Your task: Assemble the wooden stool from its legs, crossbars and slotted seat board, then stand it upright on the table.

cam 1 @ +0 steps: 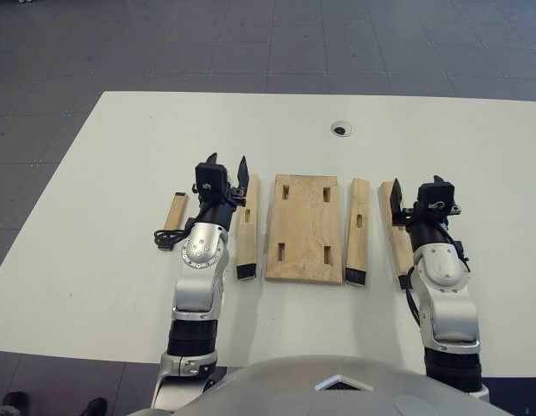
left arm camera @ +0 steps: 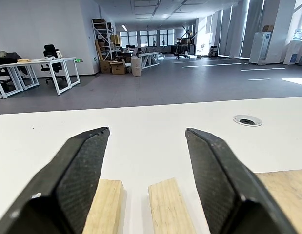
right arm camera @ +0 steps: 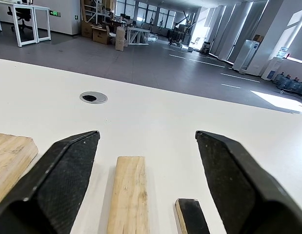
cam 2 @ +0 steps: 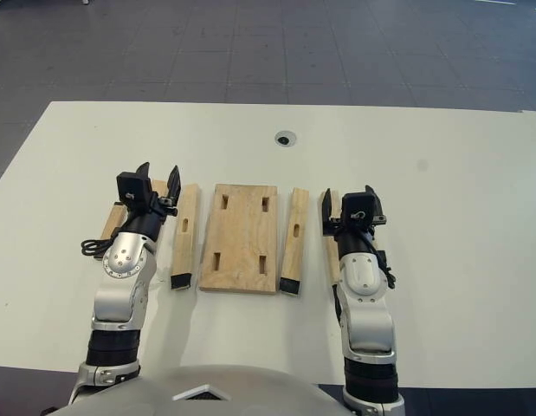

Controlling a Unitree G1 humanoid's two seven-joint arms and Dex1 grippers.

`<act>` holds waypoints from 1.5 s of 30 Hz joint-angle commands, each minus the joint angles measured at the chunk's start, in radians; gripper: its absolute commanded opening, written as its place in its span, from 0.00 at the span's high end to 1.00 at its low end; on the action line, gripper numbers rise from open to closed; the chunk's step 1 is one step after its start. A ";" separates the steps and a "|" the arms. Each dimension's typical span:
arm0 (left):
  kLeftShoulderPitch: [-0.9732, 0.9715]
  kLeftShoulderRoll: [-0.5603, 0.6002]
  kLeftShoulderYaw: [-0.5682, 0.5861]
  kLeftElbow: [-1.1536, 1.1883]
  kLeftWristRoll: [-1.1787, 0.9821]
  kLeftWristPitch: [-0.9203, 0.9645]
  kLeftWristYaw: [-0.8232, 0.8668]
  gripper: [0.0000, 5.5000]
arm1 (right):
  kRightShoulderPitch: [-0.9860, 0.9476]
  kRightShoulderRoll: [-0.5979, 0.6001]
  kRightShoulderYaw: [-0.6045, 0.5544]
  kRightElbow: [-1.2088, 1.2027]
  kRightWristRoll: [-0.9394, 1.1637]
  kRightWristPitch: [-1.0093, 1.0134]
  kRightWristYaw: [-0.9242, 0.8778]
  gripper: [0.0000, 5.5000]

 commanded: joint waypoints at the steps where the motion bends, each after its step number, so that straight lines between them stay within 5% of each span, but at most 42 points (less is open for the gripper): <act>1: -0.004 0.000 -0.005 -0.002 0.017 -0.006 0.011 0.47 | -0.033 -0.004 0.004 0.004 -0.011 0.024 0.003 0.34; 31: -0.041 0.019 0.019 -0.016 0.050 -0.036 0.037 0.47 | -0.055 -0.026 -0.065 0.007 -0.030 0.013 -0.014 0.34; 45: -0.005 0.018 0.024 -0.029 0.035 -0.014 0.030 0.47 | 0.231 -0.146 -0.225 0.055 0.170 0.074 0.246 0.34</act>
